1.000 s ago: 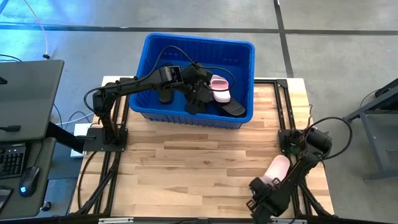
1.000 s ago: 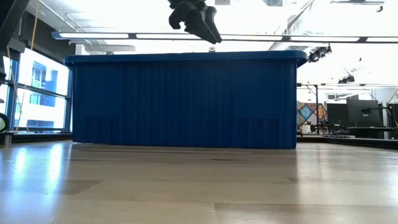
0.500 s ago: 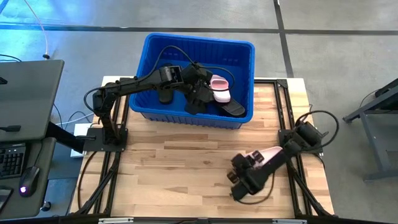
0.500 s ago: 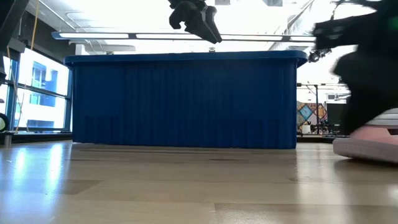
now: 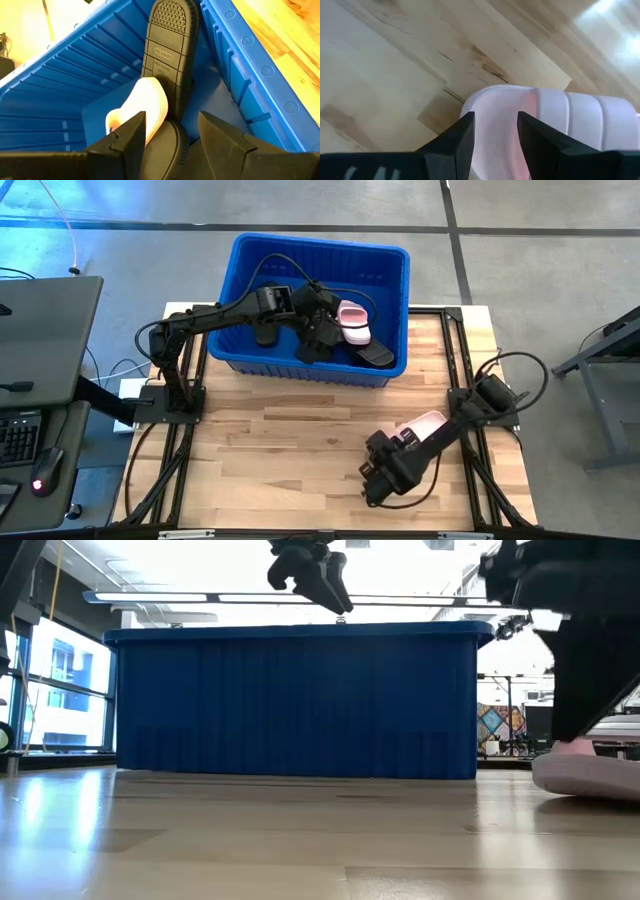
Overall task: Pick and place slides into bin
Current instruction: Put the white slide into the blue bin
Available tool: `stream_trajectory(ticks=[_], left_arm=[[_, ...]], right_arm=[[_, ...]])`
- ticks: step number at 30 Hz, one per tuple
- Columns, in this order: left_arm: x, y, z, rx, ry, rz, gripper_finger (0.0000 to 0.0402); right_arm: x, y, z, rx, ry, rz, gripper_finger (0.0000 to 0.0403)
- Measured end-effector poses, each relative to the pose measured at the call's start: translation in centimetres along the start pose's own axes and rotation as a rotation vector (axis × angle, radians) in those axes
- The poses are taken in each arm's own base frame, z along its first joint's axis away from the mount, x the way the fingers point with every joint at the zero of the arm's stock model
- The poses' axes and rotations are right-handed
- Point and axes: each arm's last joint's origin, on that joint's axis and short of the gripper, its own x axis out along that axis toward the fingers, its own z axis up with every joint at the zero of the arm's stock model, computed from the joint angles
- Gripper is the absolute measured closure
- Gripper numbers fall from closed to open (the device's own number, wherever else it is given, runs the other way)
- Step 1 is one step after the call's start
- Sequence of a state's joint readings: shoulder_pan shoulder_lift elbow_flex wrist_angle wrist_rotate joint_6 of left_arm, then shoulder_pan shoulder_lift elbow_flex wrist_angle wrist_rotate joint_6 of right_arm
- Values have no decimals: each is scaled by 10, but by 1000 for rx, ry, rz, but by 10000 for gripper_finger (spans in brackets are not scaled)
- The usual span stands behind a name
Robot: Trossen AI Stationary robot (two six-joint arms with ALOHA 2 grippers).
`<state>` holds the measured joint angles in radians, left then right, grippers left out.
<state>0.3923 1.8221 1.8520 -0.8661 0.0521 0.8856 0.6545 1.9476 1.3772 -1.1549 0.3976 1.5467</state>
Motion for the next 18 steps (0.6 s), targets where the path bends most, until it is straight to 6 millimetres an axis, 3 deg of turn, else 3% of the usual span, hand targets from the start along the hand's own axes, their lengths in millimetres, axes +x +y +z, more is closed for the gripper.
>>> stream_trajectory(ticks=[6,18], left_arm=[[0,0,0,0,0,0,229],[0,-1,-1,-1,6,-7,229]], right_arm=[[-12,-4,0,-12,-20,-54,263],[-13,-17,-2,-8,47,-174,263]])
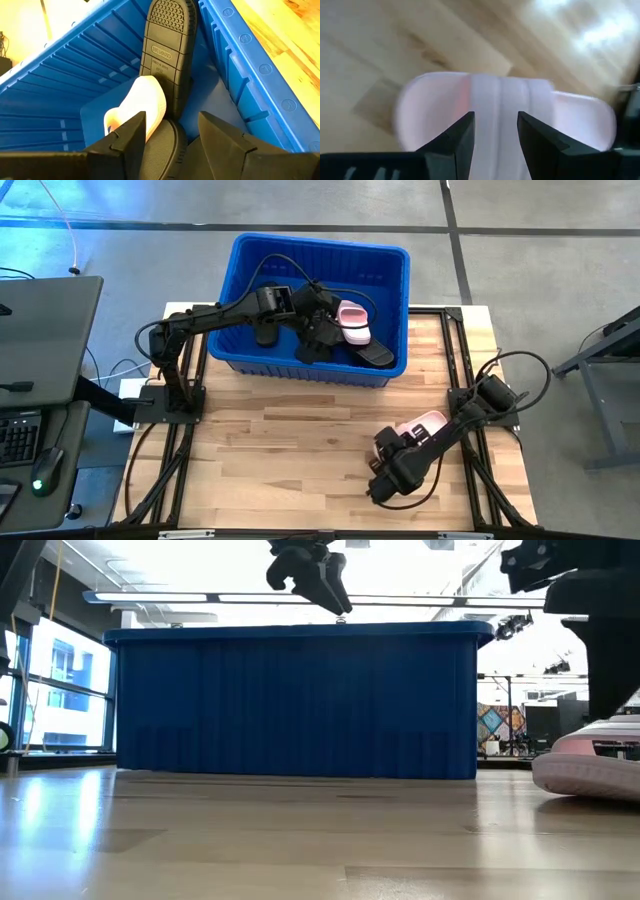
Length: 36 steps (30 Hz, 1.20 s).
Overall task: Pick and place slides into bin
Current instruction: Put the white slide into the blue bin
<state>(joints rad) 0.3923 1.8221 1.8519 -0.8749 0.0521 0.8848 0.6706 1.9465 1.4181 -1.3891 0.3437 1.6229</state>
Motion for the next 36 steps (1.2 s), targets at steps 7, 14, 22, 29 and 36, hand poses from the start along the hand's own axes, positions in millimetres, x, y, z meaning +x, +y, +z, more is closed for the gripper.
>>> stream_trajectory(ticks=[7,14,22,29,36], left_arm=[[0,0,0,0,0,0,229],[0,0,0,-1,2,-3,229],[0,-1,-1,-1,8,-9,229],[0,-1,-1,-2,7,-9,229],[0,-1,-1,-2,10,-12,229]], right_arm=[[0,-10,-1,4,42,-107,263],[0,-7,-2,16,78,-73,263],[-5,18,-6,8,-81,194,263],[-3,28,-9,-17,-112,250,263],[25,46,-21,-49,-15,175,265]])
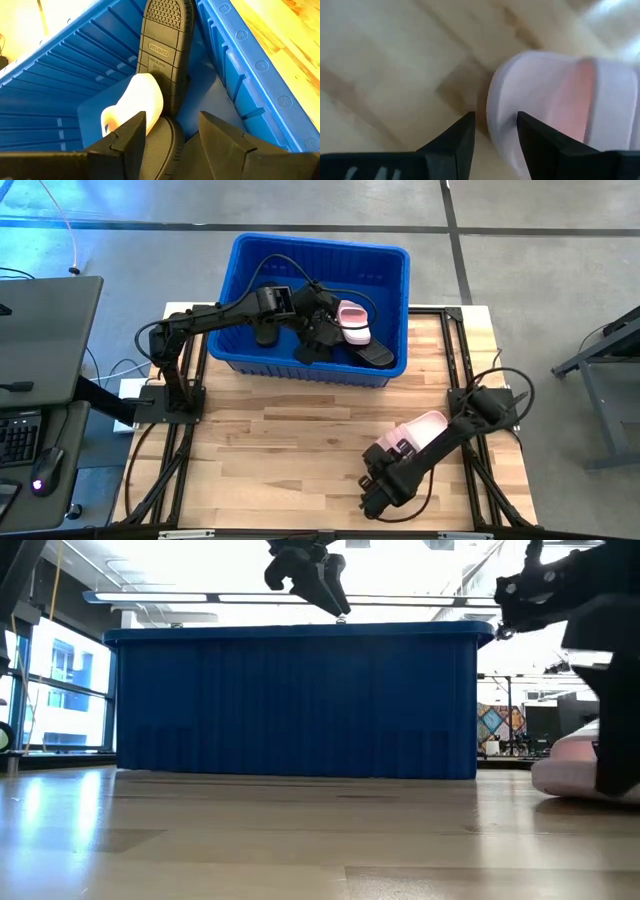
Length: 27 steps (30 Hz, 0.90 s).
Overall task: Pick and place slides into bin
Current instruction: Put the white slide into the blue bin
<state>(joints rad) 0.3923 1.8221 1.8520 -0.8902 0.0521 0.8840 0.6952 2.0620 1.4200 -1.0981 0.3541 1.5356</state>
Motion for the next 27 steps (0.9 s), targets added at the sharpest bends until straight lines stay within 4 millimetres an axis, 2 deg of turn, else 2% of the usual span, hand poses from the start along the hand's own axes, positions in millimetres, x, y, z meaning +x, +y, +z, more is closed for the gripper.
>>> stream_trajectory(ticks=[3,10,15,20,22,27], left_arm=[[0,0,0,0,-1,2,229],[0,0,0,0,-1,0,229],[0,0,0,0,0,1,229],[0,0,0,-2,-1,1,229],[0,0,0,-2,-3,-4,229],[-14,-5,1,-4,-63,-74,229]], right_arm=[[3,-2,1,-15,-49,-39,273],[4,-7,3,-24,-52,-89,301],[14,-4,-1,-29,-21,-117,324],[18,-1,-3,-35,-38,-125,373],[16,-1,-3,-39,-53,-123,392],[-2,4,2,-48,-61,-137,396]])
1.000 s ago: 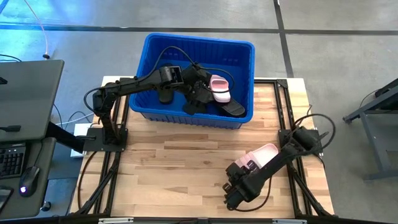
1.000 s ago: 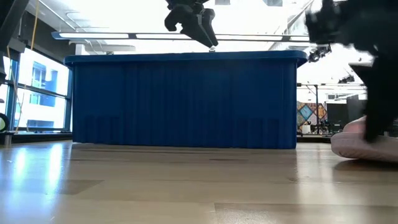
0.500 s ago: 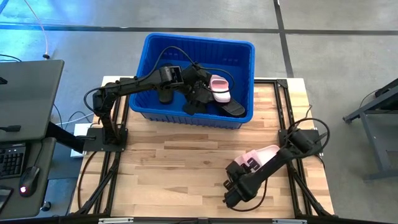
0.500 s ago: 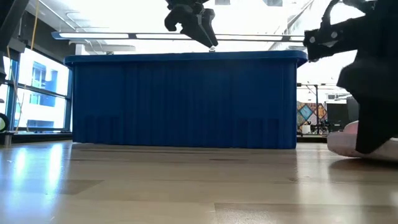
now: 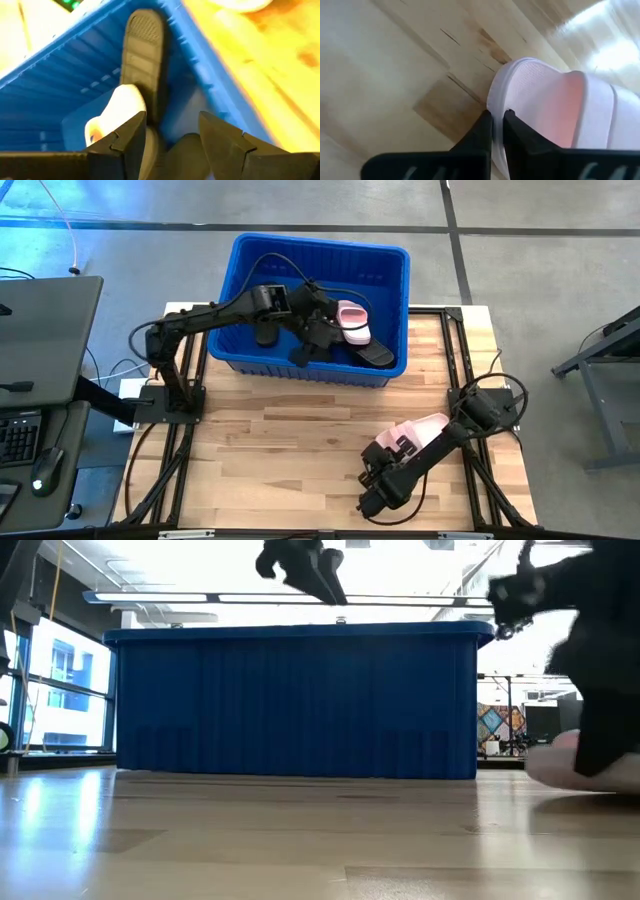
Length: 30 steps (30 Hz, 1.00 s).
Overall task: Pick and place slides into bin
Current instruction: Put the white slide into the blue bin
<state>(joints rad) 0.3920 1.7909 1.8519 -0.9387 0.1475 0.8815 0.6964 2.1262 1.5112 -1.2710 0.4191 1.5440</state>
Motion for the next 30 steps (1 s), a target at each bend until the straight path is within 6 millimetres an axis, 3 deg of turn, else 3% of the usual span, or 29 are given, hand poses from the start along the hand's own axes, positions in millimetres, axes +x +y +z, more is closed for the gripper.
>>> stream_trajectory(ticks=[8,16,24,30], left_arm=[[-44,-23,6,-20,-125,-169,229],[-80,-52,12,-28,-102,-256,229],[-109,-70,20,26,-87,-189,229],[-133,-76,17,-30,-101,-135,229]], right_arm=[[-45,-3,23,-18,-121,-5,400],[-85,-7,48,-87,-307,29,402],[-128,-11,78,-159,-473,120,402],[-177,-21,91,-231,-609,228,402]])
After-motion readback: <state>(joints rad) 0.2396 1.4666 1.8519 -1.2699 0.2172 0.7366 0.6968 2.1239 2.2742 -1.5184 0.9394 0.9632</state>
